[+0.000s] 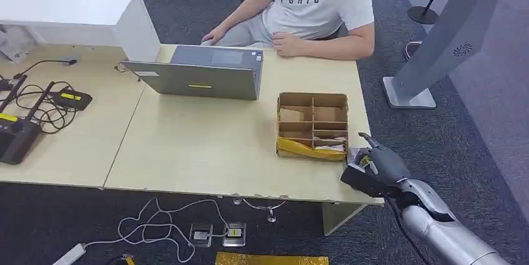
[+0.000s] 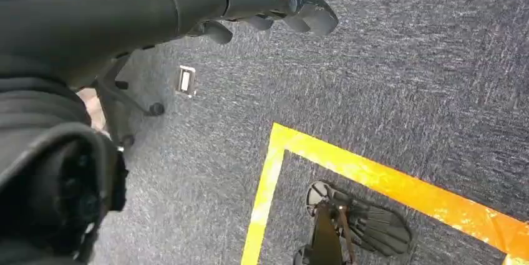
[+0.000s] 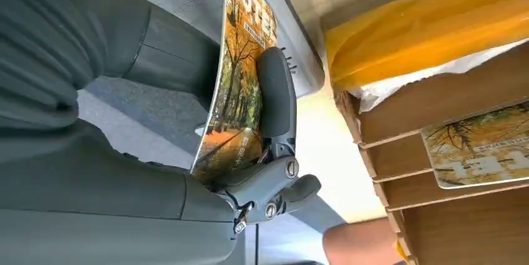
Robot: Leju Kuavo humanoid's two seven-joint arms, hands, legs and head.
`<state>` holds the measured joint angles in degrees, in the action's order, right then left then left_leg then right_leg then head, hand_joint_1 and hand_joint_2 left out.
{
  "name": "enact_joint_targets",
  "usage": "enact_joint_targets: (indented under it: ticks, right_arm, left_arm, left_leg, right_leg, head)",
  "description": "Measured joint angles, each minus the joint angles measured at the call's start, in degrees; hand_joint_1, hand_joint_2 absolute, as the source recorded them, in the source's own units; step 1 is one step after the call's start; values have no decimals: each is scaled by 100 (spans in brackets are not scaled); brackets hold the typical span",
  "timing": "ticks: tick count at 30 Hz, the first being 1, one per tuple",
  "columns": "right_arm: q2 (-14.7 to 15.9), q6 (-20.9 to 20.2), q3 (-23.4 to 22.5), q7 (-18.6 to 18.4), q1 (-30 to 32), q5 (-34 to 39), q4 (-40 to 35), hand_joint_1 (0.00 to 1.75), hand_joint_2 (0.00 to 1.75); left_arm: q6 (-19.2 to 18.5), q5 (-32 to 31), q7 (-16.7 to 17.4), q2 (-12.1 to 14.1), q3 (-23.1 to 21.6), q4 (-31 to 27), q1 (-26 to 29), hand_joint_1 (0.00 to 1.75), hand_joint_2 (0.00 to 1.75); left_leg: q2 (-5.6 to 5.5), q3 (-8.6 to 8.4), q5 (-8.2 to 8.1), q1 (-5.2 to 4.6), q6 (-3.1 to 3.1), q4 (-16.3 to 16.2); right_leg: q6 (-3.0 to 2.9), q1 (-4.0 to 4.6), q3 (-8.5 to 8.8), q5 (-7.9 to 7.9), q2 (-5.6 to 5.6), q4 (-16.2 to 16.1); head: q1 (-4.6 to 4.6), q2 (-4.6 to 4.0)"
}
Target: Pass the card to the sensor for recognition and then transmit it.
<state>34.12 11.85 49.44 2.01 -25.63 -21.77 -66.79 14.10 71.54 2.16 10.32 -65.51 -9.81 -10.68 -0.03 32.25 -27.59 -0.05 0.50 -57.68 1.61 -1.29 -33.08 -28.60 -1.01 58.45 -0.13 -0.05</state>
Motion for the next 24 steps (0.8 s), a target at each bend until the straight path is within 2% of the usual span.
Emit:
enact_joint_targets:
  ticks: [24]
  right_arm:
    - [-70,17,-2,42,-28,179,122,175,175]
  left_arm:
    - [7,-28,4,15,0,0,4,0,0]
  left_leg:
    - [1,-5,0,0,0,0]
  right_leg:
    - [0,0,5,0,1,0]
  head:
    - [-2,-2]
